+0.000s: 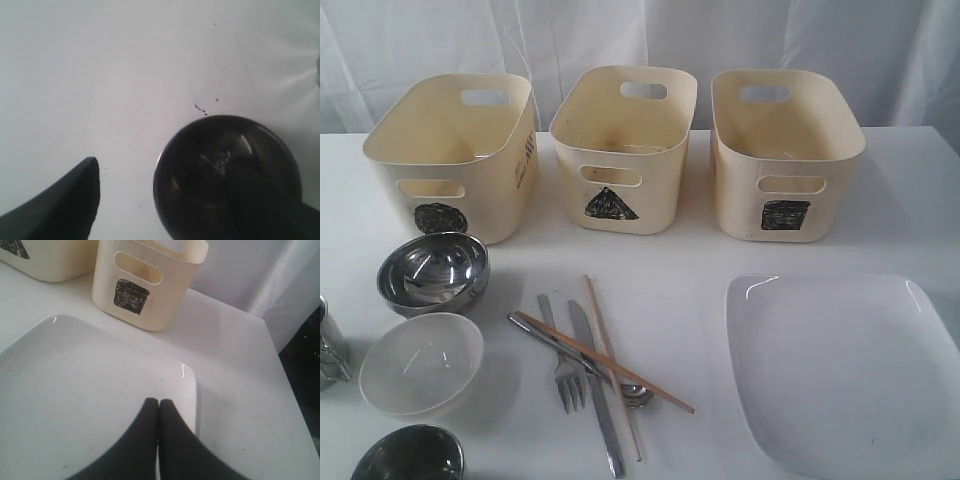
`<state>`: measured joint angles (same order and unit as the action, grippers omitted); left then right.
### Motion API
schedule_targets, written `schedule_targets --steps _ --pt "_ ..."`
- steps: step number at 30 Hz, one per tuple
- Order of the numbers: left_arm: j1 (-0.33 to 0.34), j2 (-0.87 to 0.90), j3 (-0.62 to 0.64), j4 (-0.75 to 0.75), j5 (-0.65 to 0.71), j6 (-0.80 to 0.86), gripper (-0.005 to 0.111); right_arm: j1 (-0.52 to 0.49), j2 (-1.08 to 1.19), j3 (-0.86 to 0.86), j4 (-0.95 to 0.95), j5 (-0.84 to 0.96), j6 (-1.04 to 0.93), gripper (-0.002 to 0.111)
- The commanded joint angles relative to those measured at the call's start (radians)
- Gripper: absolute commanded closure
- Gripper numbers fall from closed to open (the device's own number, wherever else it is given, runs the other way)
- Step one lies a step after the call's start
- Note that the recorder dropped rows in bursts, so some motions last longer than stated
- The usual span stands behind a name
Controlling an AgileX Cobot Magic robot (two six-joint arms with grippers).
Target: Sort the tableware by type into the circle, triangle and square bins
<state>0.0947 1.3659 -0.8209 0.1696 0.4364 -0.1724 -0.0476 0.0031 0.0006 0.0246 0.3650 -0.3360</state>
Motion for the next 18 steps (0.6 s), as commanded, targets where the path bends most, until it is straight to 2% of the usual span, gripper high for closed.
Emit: schedule_targets --steps 1,8,18 --pt "0.002 0.056 0.006 0.004 -0.052 -0.015 0.035 0.006 -0.003 -0.001 0.005 -0.013 0.0 0.108" --pt "0.002 0.143 0.006 0.004 -0.129 -0.015 0.035 0.006 -0.003 -0.001 0.005 -0.013 0.0 0.108" --pt "0.002 0.253 0.006 0.03 -0.13 -0.015 0.035 0.006 -0.003 -0.001 0.005 -0.013 0.0 0.108"
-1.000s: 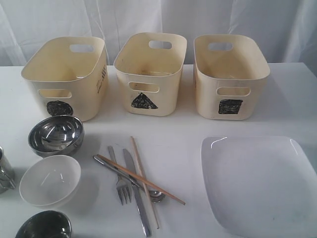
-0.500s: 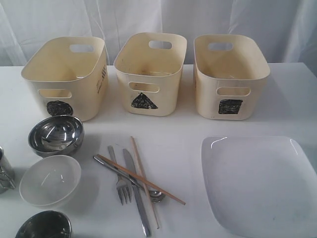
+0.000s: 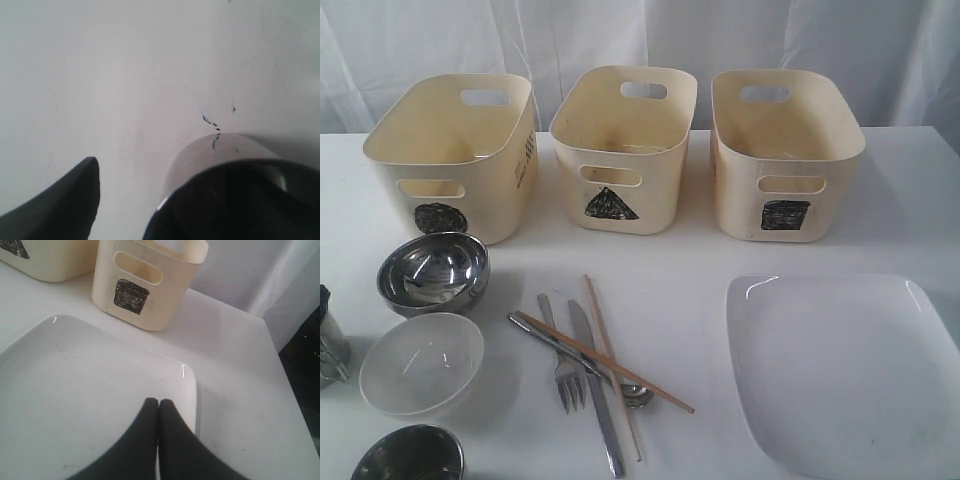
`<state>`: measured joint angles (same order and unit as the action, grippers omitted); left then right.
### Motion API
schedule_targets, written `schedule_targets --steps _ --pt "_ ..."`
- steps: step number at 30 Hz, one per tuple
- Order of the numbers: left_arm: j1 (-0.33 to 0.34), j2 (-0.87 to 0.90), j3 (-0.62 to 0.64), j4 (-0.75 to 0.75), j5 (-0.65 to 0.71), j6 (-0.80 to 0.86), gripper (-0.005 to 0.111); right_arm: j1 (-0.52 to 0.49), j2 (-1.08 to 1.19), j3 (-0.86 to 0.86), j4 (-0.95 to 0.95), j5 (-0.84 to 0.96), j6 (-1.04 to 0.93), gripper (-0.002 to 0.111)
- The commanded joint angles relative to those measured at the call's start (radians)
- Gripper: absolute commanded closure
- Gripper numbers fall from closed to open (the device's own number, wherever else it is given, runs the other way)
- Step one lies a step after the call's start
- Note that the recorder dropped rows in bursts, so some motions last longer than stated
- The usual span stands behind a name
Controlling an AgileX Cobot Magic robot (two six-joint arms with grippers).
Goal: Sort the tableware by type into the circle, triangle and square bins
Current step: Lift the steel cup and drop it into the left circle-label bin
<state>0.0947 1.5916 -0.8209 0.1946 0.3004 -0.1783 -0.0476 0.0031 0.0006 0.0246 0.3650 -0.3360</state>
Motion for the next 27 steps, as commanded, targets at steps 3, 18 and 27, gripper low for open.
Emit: schedule_targets --steps 3,18,27 --pt "0.002 0.039 0.006 0.005 0.008 -0.009 0.043 0.006 -0.003 -0.001 0.005 -0.015 0.0 0.108" --pt "0.002 0.006 0.006 0.071 0.117 -0.006 0.107 0.006 -0.003 -0.001 0.005 -0.013 0.0 0.108" --pt "0.002 -0.3 -0.056 0.188 0.244 -0.006 0.107 0.006 -0.003 -0.001 0.005 -0.015 0.0 0.108"
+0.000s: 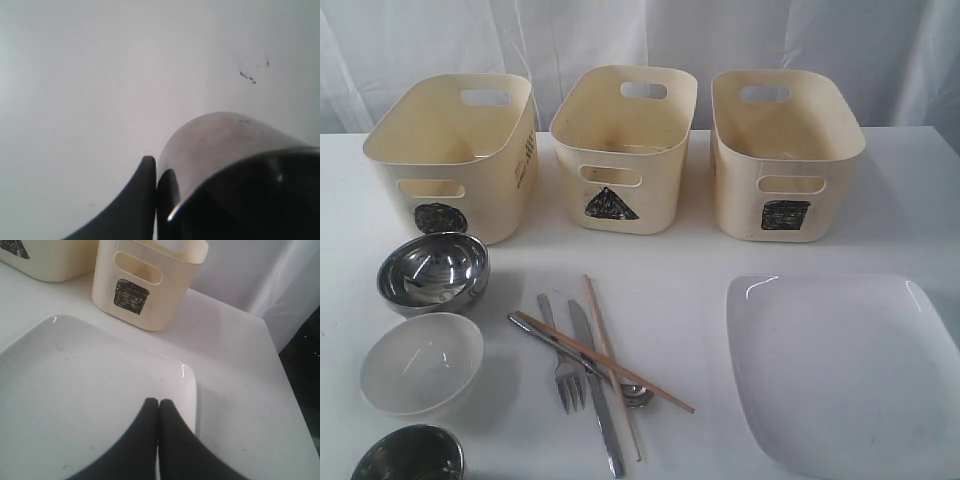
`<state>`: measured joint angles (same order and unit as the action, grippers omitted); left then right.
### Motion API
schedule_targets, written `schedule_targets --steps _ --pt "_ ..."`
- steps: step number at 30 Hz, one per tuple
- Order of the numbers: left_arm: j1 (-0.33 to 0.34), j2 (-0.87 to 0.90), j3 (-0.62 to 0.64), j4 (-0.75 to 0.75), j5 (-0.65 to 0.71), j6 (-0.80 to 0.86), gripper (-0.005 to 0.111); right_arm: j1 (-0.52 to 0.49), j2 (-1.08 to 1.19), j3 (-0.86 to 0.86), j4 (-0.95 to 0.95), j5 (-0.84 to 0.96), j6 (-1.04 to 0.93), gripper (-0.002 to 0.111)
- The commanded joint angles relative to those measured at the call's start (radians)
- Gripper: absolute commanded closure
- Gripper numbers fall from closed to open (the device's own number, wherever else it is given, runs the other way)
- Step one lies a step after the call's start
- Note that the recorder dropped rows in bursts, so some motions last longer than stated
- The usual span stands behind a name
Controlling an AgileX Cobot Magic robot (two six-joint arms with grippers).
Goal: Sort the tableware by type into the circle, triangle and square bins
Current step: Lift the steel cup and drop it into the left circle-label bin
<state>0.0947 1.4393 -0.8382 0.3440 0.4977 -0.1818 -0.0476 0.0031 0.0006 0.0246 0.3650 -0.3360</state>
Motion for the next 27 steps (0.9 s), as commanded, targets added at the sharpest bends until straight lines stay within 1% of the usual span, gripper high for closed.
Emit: schedule_targets --steps 1,4,7,9,12,13,15,16,17,18,19,20,24,26,27 --pt "0.002 -0.194 -0.054 0.039 0.047 -0.002 0.107 0.006 -0.003 -0.001 0.005 -0.015 0.0 0.108" --pt "0.002 -0.307 -0.102 0.039 0.016 -0.002 0.107 0.006 -0.003 -0.001 0.005 -0.015 0.0 0.108" --pt "0.002 -0.386 -0.136 0.037 -0.071 -0.004 0.107 0.006 -0.003 -0.001 0.005 -0.015 0.0 0.108" --pt "0.002 -0.405 -0.145 0.037 -0.131 -0.004 0.107 0.006 -0.003 -0.001 0.005 -0.015 0.0 0.108" --pt "0.002 -0.398 -0.149 -0.02 -0.237 -0.001 0.107 0.006 -0.003 -0.001 0.005 -0.013 0.0 0.108" --pt "0.002 -0.388 -0.149 -0.038 -0.299 -0.001 0.107 0.006 -0.003 -0.001 0.005 -0.013 0.0 0.108" --pt "0.002 -0.358 -0.149 -0.055 -0.484 -0.006 0.107 0.006 -0.003 -0.001 0.005 -0.013 0.0 0.108" --pt "-0.002 -0.329 -0.149 -0.061 -0.624 -0.01 0.107 0.006 -0.003 -0.001 0.005 -0.013 0.0 0.108" --pt "-0.009 -0.309 -0.149 -0.061 -0.701 -0.04 0.107 0.006 -0.003 -0.001 0.005 -0.013 0.0 0.108" --pt "-0.03 -0.263 -0.149 -0.036 -0.834 -0.103 0.107 0.006 -0.003 -0.001 0.005 -0.013 0.0 0.108" --pt "-0.044 -0.224 -0.153 -0.011 -0.907 -0.145 0.107 0.006 -0.003 -0.001 0.005 -0.013 0.0 0.108" --pt "-0.066 -0.146 -0.171 0.018 -0.964 -0.186 0.107 0.006 -0.003 -0.001 0.005 -0.015 0.0 0.108" --pt "-0.111 0.096 -0.305 0.034 -0.966 -0.193 0.107 0.006 -0.003 -0.001 0.005 -0.015 0.0 0.108" --pt "-0.139 0.195 -0.394 0.122 -0.934 -0.25 0.107 0.006 -0.003 -0.001 0.005 -0.015 0.0 0.108" --pt "-0.161 0.25 -0.447 0.187 -0.889 -0.252 0.107 0.006 -0.003 -0.001 0.005 -0.015 0.0 0.108"
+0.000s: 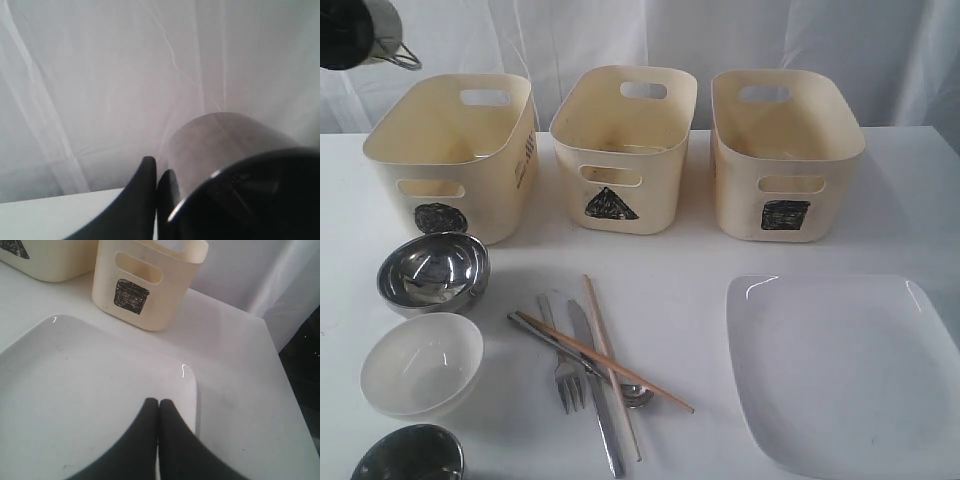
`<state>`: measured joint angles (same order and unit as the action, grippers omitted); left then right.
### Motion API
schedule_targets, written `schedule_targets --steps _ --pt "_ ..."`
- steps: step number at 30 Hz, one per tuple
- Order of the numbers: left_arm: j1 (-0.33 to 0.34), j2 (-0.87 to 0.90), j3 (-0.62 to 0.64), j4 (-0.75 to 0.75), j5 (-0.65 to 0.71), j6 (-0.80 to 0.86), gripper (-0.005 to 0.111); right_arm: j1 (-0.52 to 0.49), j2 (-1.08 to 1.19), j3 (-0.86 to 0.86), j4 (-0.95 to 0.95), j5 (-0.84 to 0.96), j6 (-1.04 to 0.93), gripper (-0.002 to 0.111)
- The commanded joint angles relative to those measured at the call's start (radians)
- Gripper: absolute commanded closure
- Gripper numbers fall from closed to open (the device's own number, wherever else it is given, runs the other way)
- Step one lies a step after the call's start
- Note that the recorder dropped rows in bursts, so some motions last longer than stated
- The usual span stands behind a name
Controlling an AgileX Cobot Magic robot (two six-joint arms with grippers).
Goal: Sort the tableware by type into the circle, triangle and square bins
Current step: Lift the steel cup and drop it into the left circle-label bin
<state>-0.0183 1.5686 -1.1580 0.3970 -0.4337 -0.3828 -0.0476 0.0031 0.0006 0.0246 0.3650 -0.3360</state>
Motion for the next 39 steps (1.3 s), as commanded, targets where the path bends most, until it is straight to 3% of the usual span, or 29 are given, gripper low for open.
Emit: schedule_targets --steps 1,7,9,16,19,26,34,39 --pt "-0.06 0.15 -0.152 0.166 0.061 -0.051 0.107 0.006 -0.003 -0.001 0.005 -0.015 0.0 0.108" --pt "-0.102 0.227 -0.206 0.191 0.095 -0.093 0.106 0.006 -0.003 -0.001 0.005 -0.015 0.0 0.108" --pt "-0.113 0.24 -0.206 0.191 0.129 -0.093 0.101 0.006 -0.003 -0.001 0.005 -0.015 0.0 0.108" --pt "-0.134 0.256 -0.206 0.191 0.173 -0.159 0.058 0.006 -0.003 -0.001 0.005 -0.015 0.018 0.108" --pt "-0.134 0.256 -0.206 0.191 0.195 -0.193 0.049 0.006 -0.003 -0.001 0.005 -0.015 0.025 0.108" --pt "-0.134 0.214 -0.206 0.191 0.426 -0.197 0.048 0.006 -0.003 -0.001 0.005 -0.013 0.025 0.108" --pt "-0.134 0.043 -0.206 0.189 0.577 -0.194 0.048 0.006 -0.003 -0.001 0.005 -0.015 0.025 0.108" --pt "-0.134 -0.12 -0.206 0.188 0.814 -0.194 0.052 0.006 -0.003 -0.001 0.005 -0.013 0.025 0.108"
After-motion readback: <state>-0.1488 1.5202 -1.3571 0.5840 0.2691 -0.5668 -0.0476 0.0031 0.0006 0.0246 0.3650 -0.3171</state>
